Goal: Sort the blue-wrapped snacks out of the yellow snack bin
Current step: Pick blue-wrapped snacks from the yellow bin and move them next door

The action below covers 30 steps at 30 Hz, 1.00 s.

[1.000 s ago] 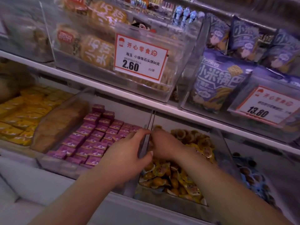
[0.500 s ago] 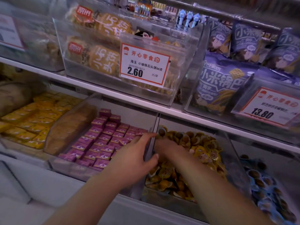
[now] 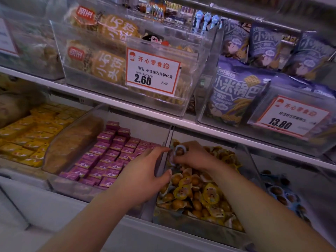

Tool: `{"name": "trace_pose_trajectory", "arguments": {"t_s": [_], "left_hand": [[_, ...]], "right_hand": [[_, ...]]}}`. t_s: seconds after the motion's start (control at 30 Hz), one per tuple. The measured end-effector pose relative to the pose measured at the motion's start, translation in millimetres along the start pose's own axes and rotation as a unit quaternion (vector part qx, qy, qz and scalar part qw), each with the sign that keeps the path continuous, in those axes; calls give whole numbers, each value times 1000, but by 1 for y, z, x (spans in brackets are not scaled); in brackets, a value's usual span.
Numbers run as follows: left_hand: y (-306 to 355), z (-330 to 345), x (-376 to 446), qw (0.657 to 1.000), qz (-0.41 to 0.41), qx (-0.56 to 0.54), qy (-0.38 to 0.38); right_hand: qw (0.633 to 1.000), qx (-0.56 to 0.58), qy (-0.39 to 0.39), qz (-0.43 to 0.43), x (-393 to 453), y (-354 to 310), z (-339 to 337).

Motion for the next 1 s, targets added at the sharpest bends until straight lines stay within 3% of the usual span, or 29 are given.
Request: {"name": "trace_pose_trajectory", "arguments": {"t_s": [0.13, 0.23, 0.37, 0.53, 0.7, 0.83, 1.0], "left_hand": [[16, -13, -2, 995, 10, 18, 96], [48, -18, -6, 984, 46, -10, 173], [87, 21, -9, 988, 44, -109, 96], [90, 62, 0, 981, -1, -193, -17], [81, 65, 13, 973, -15, -229, -23], [77, 60, 19, 986, 15, -168, -1], [85, 64, 21, 989, 32, -144, 0]], "right_hand": [[982, 184, 32, 28, -30, -7, -32], [929, 352, 36, 106, -65, -4, -39], [834, 512, 101, 177, -104, 10, -34], [738, 645, 91, 176, -129, 18, -25], [741, 636, 110, 182, -132, 31, -30], [769, 594, 160, 175, -132, 42, -36], [774, 588, 178, 157, -133, 42, -37]]}}
Point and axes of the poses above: each hand's wrist, its own x-axis towards the middle knuckle, its own z-axis out of the palm, y = z × x, the point moved 5 cm from there along x, towards the middle knuckle, and after that the axes turned 10 degrees about x, right-handed, at the moved point
